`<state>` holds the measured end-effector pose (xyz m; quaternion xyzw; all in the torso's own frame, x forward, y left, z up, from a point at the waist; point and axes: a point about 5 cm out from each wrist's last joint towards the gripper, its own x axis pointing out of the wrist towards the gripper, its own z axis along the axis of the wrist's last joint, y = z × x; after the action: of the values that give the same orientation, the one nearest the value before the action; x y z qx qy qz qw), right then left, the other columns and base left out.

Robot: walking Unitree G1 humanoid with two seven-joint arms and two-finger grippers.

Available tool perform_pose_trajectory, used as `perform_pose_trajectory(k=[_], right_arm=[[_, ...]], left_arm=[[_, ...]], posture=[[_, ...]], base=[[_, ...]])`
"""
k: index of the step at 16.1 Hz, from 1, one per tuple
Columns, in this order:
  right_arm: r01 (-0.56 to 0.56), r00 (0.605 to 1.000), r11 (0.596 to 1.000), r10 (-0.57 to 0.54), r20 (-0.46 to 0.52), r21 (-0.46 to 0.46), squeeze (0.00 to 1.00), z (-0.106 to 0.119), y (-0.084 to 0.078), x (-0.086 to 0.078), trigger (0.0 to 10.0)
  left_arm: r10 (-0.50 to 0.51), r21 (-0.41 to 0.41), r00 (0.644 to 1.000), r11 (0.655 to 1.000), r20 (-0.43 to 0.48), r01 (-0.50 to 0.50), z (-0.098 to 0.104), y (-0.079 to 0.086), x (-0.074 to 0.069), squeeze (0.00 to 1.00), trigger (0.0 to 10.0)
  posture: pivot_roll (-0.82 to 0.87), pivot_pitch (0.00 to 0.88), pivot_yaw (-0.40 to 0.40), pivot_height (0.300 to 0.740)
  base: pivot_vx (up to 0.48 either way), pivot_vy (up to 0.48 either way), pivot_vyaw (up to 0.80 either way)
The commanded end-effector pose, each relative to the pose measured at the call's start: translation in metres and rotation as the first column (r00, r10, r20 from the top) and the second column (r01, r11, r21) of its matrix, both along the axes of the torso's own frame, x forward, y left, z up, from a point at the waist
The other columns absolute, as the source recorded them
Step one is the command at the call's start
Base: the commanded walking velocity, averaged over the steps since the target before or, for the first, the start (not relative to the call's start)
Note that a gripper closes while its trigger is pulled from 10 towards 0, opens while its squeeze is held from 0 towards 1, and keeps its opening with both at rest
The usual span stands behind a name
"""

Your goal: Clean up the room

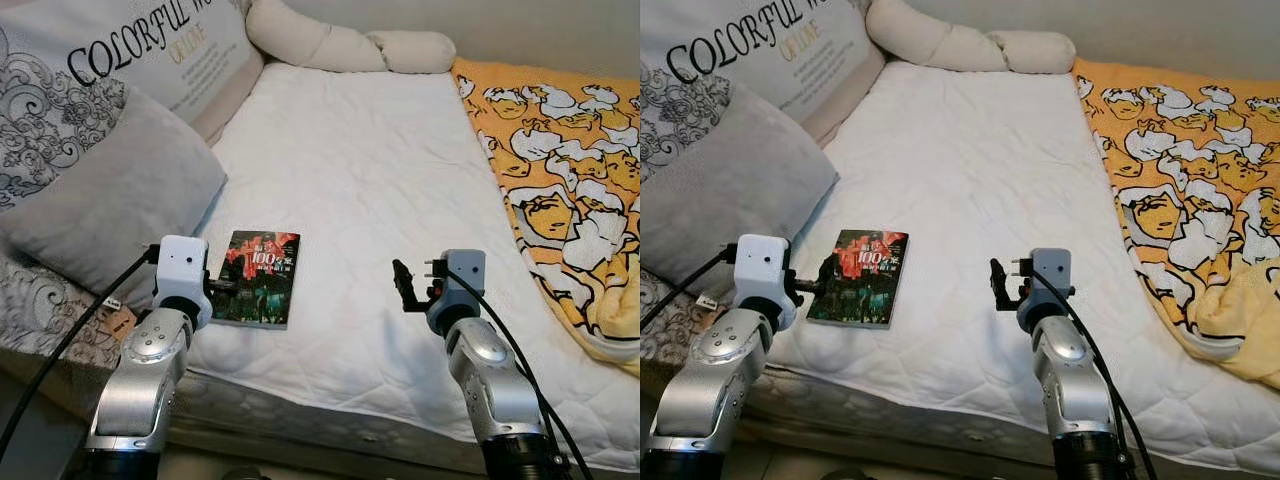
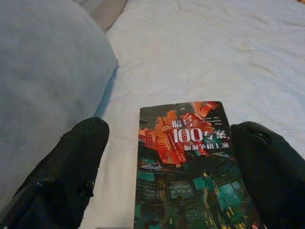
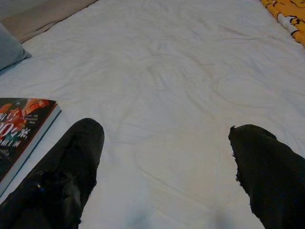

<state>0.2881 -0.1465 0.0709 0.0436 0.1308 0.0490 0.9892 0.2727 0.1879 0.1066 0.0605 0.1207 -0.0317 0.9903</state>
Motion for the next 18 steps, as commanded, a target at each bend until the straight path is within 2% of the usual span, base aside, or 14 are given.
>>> perform_pose_trajectory(k=[1, 9, 18], right_arm=[[0.014, 1.0, 1.0, -0.014, 0.019, 0.0, 1.0, 0.0038, -0.0031, 0.0034, 10.0], [0.011, 0.999, 1.0, -0.011, 0.035, -0.022, 1.0, 0.0058, -0.0003, 0.0109, 10.0], [0.01, 0.999, 1.0, -0.01, 0.033, -0.022, 1.0, 0.0052, -0.0002, 0.0116, 10.0]], left_arm=[[-0.01, 0.001, 1.0, 1.0, 0.022, 0.01, 0.0049, -0.002, 0.0044, 0.24, 10.0], [-0.019, -0.004, 0.999, 1.0, 0.041, 0.019, 0.0076, -0.0048, 0.0122, 0.23, 10.0], [-0.022, 0.001, 0.999, 1.0, 0.041, 0.022, 0.0074, -0.0047, 0.0127, 0.23, 10.0]], posture=[[0.02, 0.0, -0.017, 0.74], [0.01, 0.0, -0.023, 0.74], [0.02, 0.0, -0.02, 0.74]], base=[[0.0, -0.412, 0.0], [0.0, -0.414, 0.0], [0.0, -0.415, 0.0]])
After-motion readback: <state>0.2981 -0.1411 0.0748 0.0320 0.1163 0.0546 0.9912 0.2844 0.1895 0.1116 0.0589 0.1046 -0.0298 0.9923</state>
